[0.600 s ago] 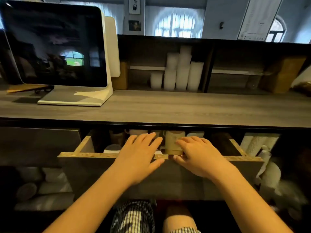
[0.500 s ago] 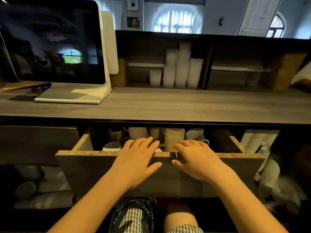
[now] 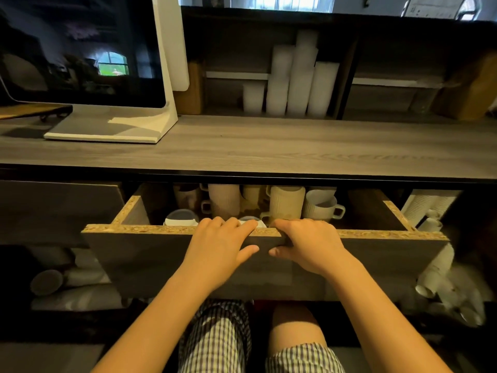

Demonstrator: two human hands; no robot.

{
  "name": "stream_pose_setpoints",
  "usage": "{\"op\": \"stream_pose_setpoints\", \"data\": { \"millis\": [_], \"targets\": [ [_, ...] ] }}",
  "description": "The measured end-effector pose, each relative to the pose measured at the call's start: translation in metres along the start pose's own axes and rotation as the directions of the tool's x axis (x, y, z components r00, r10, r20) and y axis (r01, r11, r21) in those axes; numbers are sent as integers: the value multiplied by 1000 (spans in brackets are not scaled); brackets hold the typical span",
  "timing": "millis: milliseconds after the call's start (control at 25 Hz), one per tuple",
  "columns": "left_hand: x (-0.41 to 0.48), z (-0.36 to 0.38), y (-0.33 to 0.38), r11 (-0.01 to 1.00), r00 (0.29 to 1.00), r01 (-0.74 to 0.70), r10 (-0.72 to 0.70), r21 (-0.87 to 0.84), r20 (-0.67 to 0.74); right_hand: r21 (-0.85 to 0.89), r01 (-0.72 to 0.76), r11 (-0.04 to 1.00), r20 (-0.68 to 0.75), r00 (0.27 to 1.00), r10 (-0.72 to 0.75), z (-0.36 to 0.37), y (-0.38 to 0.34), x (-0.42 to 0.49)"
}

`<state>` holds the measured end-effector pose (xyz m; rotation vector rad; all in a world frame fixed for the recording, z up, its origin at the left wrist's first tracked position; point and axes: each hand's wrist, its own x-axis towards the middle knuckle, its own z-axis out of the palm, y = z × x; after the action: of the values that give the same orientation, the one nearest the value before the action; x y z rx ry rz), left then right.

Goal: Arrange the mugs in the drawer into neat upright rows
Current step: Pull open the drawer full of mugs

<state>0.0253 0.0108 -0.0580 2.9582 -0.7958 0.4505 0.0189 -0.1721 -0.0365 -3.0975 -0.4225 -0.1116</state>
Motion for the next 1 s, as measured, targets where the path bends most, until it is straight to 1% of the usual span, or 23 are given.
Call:
{"op": "stream_pose_setpoints", "data": {
  "millis": [120,240,400,720,1000],
  "targets": [
    [-2,-1,3,999,1000,-8,9,34,-15,2,-13,1000,-19,1000,13,2,-2,-4],
    [-5,1,3,1000,1000,-5,5,-4,-24,22,-12,1000,-39,999,13,2,-3,-7],
    [-20,1,5,999,995,-53,54,12,-80,32,-2,999,-36,999,3,5,-6,-20],
    [-54,-6,21,998,989,-54,50,-22,-136,72,6,997,4,1000,-7,2,-18,-54],
    [-99,-16,39,996,981,-81,86,36,-173,81,15,997,-9,1000,-14,-3,-36,-103]
  ]
}}
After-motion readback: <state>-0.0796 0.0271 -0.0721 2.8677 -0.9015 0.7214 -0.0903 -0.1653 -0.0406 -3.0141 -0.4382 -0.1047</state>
